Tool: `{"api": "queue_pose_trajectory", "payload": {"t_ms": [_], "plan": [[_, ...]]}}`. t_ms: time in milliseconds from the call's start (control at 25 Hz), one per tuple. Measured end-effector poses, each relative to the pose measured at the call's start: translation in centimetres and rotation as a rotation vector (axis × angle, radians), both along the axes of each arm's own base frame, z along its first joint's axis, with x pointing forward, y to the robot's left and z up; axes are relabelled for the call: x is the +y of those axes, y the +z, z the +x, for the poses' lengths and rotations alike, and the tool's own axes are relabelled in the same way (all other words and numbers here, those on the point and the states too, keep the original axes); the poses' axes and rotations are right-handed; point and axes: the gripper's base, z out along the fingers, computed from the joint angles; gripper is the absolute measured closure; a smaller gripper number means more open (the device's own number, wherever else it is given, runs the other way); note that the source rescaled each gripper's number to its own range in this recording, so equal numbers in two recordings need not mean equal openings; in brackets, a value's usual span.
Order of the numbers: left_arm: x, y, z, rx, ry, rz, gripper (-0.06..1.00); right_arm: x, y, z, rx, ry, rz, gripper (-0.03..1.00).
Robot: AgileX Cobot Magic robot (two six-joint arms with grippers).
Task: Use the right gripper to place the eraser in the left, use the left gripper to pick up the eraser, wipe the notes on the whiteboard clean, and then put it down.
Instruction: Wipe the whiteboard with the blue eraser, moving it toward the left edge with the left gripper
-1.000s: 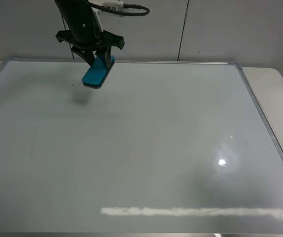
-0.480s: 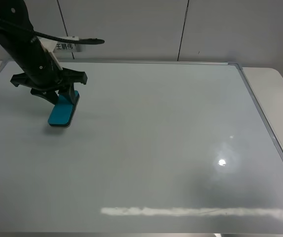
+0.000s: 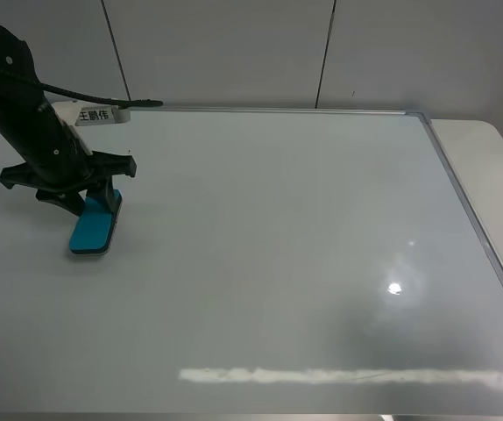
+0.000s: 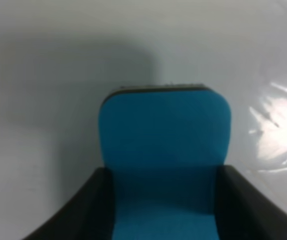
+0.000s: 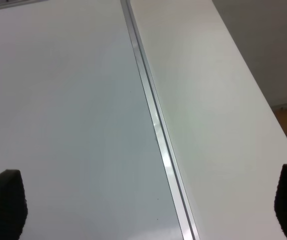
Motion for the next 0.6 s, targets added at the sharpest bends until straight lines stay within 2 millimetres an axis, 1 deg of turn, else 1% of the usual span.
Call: {"api": "queue_pose_trajectory", "payload": {"t_ms": [160,360,600], "plan": [[0.5,0.1,0.5,-0.042,0.024,-0.011,0.92,0.0,0.0,0.0,0.000,0.000,0.000,-0.03],[1.4,0.2,0.7,-0.047,0.053,-0.010,0.92,0.0,0.0,0.0,0.000,0.000,0.000,-0.03],[1.6,0.1,0.6,-0.031,0.057,-0.008,0.92,0.0,0.0,0.0,0.000,0.000,0.000,-0.03]]}}
